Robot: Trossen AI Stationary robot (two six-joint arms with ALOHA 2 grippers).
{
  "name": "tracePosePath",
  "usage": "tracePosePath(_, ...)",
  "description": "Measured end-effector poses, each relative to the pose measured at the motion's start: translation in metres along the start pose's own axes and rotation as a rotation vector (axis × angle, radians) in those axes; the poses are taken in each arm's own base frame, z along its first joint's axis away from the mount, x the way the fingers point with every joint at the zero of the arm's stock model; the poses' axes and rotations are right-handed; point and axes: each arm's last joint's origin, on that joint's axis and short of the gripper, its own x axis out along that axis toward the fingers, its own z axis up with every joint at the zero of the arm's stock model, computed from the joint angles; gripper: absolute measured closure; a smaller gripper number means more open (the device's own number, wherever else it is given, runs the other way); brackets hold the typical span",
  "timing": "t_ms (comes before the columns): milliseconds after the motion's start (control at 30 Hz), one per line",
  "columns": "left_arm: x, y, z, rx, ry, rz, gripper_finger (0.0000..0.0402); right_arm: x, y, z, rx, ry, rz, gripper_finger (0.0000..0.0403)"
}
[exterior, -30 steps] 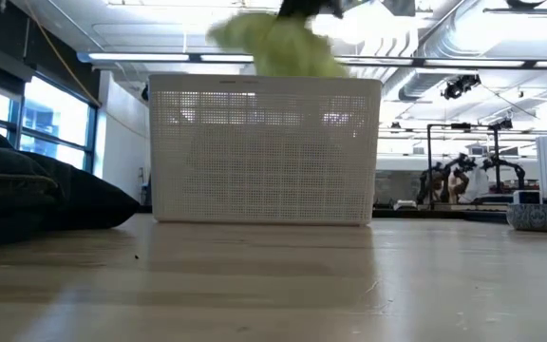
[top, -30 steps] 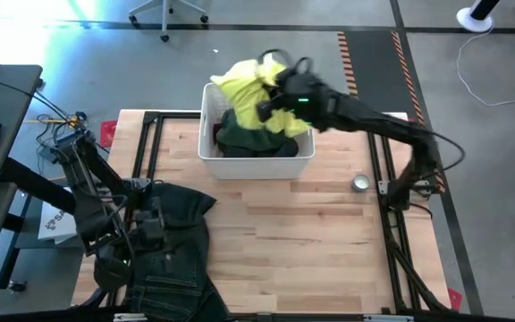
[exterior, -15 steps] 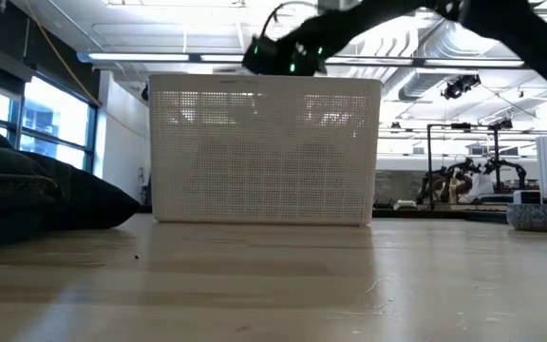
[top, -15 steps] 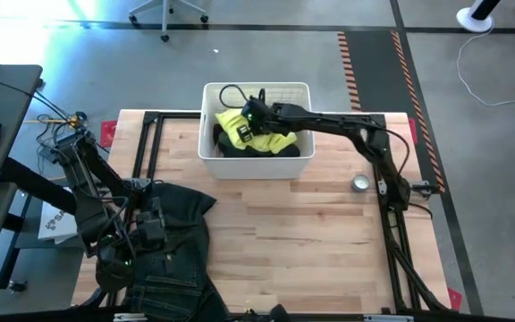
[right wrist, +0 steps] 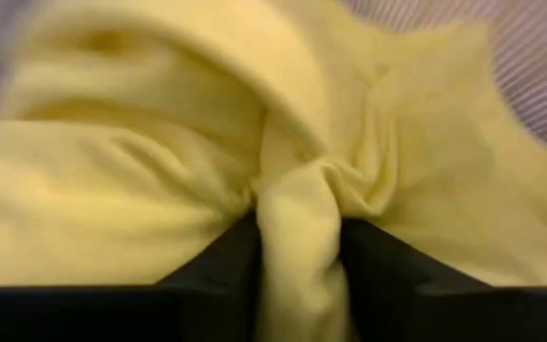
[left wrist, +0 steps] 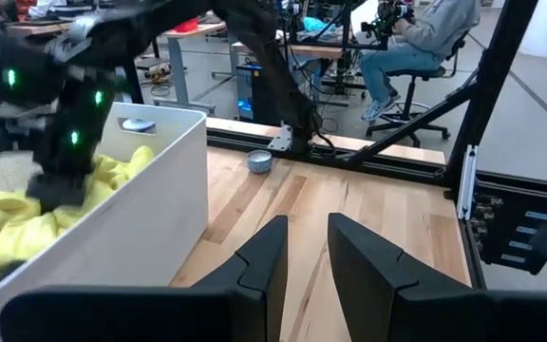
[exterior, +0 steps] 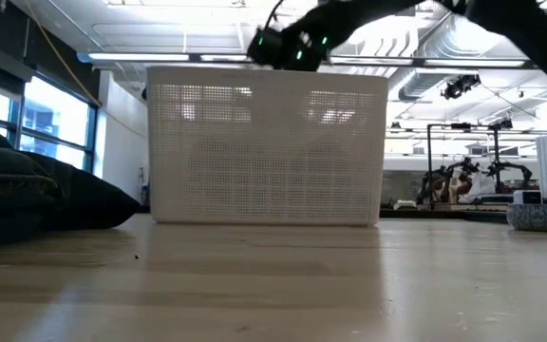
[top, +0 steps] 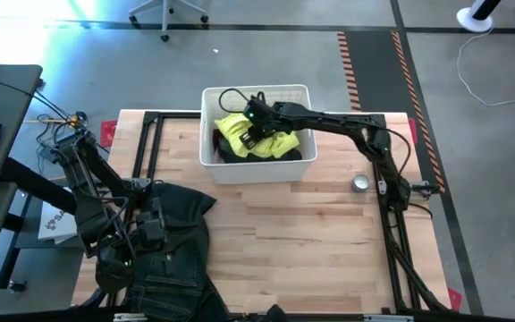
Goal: Sort clothes
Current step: Put the yellow shirt into the white laundry bin
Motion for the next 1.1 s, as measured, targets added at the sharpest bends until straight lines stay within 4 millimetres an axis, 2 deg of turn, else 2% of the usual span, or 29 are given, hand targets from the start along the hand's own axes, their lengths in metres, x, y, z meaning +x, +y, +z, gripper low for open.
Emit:
tracePosePath(133, 0.000, 0.000, 0.000, 0.001, 0.000, 0.000, 0.0326, -0.042, -0.003, 0.011, -0.032, -0.078, 0.027, 0.0230)
tracePosePath(233, 0.000, 0.000, 0.000, 0.001, 0.000, 0.000, 0.0326, -0.067, -0.005, 0.018, -0.030, -0.154, 0.026, 0.0208)
tracePosePath(333, 0.000, 0.000, 0.000, 0.001, 0.001, 0.000, 0.0326, -0.084, 0.002, 0.025, -0.082, -0.268, 0.050, 0.0204)
tracePosePath(433, 0.000, 0.000, 0.000, 0.002, 0.001, -0.001, 0.0326, -0.090, 0.018, 0.030, -0.149, -0.361, 0.148, 0.0209)
tracePosePath(533, 0.000, 0.000, 0.000, 0.004, 0.002, 0.000, 0.0326, -0.074, 0.028, 0.029, -0.168, -0.346, 0.256, 0.0219)
tracePosePath(800, 0.000, 0.000, -0.001, 0.006, 0.004, -0.002, 0.0326, 0.033, 0.021, -0.002, -0.107, -0.048, 0.198, 0.0236)
tracePosePath(900, 0.000, 0.000, -0.001, 0.007, 0.004, -0.001, 0.0326, 0.059, 0.014, -0.011, -0.078, 0.026, 0.171, 0.0236)
tracePosePath(1033, 0.000, 0.001, -0.001, 0.019, 0.006, 0.004, 0.0326, 0.069, 0.007, -0.013, -0.061, 0.052, 0.161, 0.0236)
tracePosePath(1100, 0.000, 0.001, -0.002, 0.012, 0.007, 0.005, 0.0326, 0.058, 0.007, -0.007, -0.075, 0.029, 0.155, 0.0236)
